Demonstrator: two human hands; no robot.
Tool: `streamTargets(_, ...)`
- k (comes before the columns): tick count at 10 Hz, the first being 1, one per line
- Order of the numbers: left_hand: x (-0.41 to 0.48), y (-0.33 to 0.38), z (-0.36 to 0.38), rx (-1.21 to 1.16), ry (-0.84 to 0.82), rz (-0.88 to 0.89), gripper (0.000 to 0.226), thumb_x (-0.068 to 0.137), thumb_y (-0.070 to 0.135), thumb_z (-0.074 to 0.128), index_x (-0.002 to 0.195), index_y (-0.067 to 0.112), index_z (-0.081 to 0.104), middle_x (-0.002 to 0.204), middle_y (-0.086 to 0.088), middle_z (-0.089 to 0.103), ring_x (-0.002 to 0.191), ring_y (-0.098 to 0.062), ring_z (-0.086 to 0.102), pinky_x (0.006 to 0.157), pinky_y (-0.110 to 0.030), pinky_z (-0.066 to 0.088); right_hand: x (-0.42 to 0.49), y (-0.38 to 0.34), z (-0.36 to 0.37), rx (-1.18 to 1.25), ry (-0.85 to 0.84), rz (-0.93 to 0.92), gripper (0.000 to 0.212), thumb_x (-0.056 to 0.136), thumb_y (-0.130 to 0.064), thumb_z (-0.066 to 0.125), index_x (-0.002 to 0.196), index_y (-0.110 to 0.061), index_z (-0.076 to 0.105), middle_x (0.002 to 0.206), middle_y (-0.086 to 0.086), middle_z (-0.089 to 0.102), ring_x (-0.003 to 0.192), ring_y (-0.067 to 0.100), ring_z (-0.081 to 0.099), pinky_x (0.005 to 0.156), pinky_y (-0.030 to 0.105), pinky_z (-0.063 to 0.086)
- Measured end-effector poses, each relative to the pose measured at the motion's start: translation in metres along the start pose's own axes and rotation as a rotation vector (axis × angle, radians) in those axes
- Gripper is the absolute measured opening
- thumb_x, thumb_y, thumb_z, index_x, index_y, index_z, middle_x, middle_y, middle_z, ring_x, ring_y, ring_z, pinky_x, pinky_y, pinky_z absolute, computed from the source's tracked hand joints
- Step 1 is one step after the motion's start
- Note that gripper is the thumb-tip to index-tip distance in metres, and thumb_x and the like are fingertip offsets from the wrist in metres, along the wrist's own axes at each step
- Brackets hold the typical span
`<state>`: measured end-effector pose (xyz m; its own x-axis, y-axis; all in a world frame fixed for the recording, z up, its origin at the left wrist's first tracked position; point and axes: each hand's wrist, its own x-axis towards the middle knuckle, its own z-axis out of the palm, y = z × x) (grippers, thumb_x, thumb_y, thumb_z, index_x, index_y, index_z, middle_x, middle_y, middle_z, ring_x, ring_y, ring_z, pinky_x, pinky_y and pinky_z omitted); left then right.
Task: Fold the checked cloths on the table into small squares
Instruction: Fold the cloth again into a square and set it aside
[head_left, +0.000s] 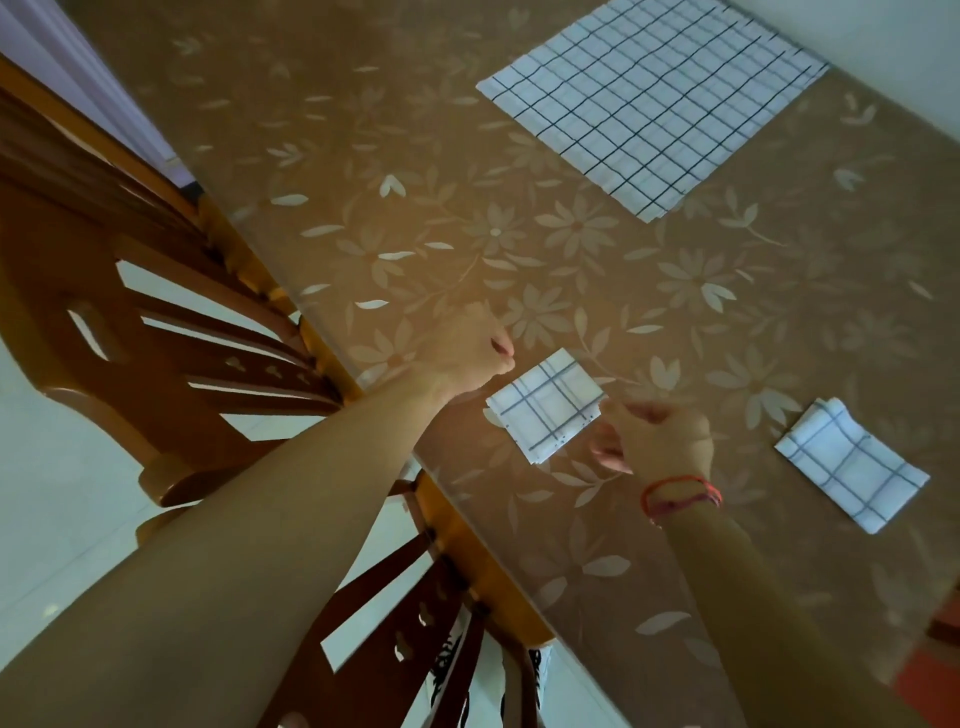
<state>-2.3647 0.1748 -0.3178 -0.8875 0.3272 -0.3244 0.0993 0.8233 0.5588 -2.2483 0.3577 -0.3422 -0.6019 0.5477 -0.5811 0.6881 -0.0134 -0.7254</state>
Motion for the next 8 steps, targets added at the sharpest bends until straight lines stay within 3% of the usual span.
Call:
streamTargets(1, 0.005, 0.008, 0.005, 0.047, -0.011, 0.043, 0.008, 0.082, 0.027, 0.074, 0.090, 0.029, 0.076, 0.072, 0.017, 0.069, 0.068, 0.003, 0.065, 0.088, -0.018, 0.043, -0.001, 0.009, 0.011, 0.135, -0.150, 0.224, 0.017, 0.080, -0.017, 0.077, 0.084, -0.002, 0.070, 0.074, 0.016, 0.073, 0.070, 0.029, 0.074, 0.059, 0.036, 0.058)
streamTargets(2, 0.010, 0.013, 0.010, 0.084, -0.101, 0.048, 0.012, 0.084, 0.022, 0.072, 0.096, 0.021, 0.076, 0.088, 0.006, 0.073, 0.083, -0.007, 0.068, 0.087, -0.023, 0.048, 0.002, 0.010, 0.024, 0.159, -0.143, 0.236, 0.015, 0.075, -0.012, 0.080, 0.080, -0.002, 0.069, 0.074, 0.018, 0.073, 0.069, 0.029, 0.073, 0.058, 0.036, 0.058)
streamTargets(3, 0.013, 0.013, 0.015, 0.104, -0.101, 0.073, 0.009, 0.082, 0.021, 0.074, 0.091, 0.021, 0.076, 0.086, 0.008, 0.071, 0.081, -0.006, 0.065, 0.083, -0.023, 0.049, 0.004, 0.007, 0.027, 0.188, -0.148, 0.264, 0.019, 0.063, -0.012, 0.083, 0.076, -0.009, 0.070, 0.075, 0.015, 0.073, 0.062, 0.025, 0.072, 0.054, 0.034, 0.056)
streamTargets(4, 0.011, 0.014, 0.016, 0.117, -0.089, 0.091, 0.005, 0.079, 0.022, 0.076, 0.084, 0.023, 0.074, 0.081, 0.012, 0.068, 0.077, -0.004, 0.063, 0.079, -0.024, 0.051, 0.005, 0.007, 0.027, 0.147, -0.103, 0.233, 0.020, 0.068, -0.005, 0.083, 0.081, -0.007, 0.068, 0.070, 0.015, 0.073, 0.061, 0.025, 0.072, 0.055, 0.034, 0.057)
streamTargets(5, 0.017, 0.010, 0.019, 0.128, -0.112, 0.108, 0.004, 0.080, 0.012, 0.074, 0.084, 0.010, 0.074, 0.085, -0.003, 0.070, 0.075, -0.010, 0.062, 0.064, -0.014, 0.049, 0.004, 0.009, 0.027, 0.127, -0.081, 0.206, 0.019, 0.072, -0.004, 0.082, 0.084, -0.005, 0.067, 0.069, 0.015, 0.073, 0.063, 0.026, 0.073, 0.057, 0.034, 0.058)
streamTargets(6, 0.020, 0.005, 0.026, 0.094, -0.111, 0.151, 0.003, 0.082, 0.003, 0.071, 0.084, 0.005, 0.072, 0.086, -0.005, 0.069, 0.069, -0.006, 0.056, 0.057, -0.012, 0.043, 0.004, 0.011, 0.027, 0.134, -0.073, 0.192, 0.018, 0.073, -0.006, 0.081, 0.084, -0.006, 0.066, 0.070, 0.015, 0.073, 0.064, 0.025, 0.073, 0.057, 0.032, 0.057)
streamTargets(8, 0.014, 0.000, 0.022, 0.059, -0.078, 0.218, 0.007, 0.084, 0.003, 0.066, 0.085, 0.005, 0.073, 0.087, -0.004, 0.069, 0.078, -0.010, 0.060, 0.068, -0.007, 0.040, 0.000, 0.012, 0.027, 0.102, -0.054, 0.135, 0.017, 0.072, -0.014, 0.081, 0.081, -0.007, 0.069, 0.070, 0.013, 0.073, 0.058, 0.021, 0.072, 0.055, 0.030, 0.056)
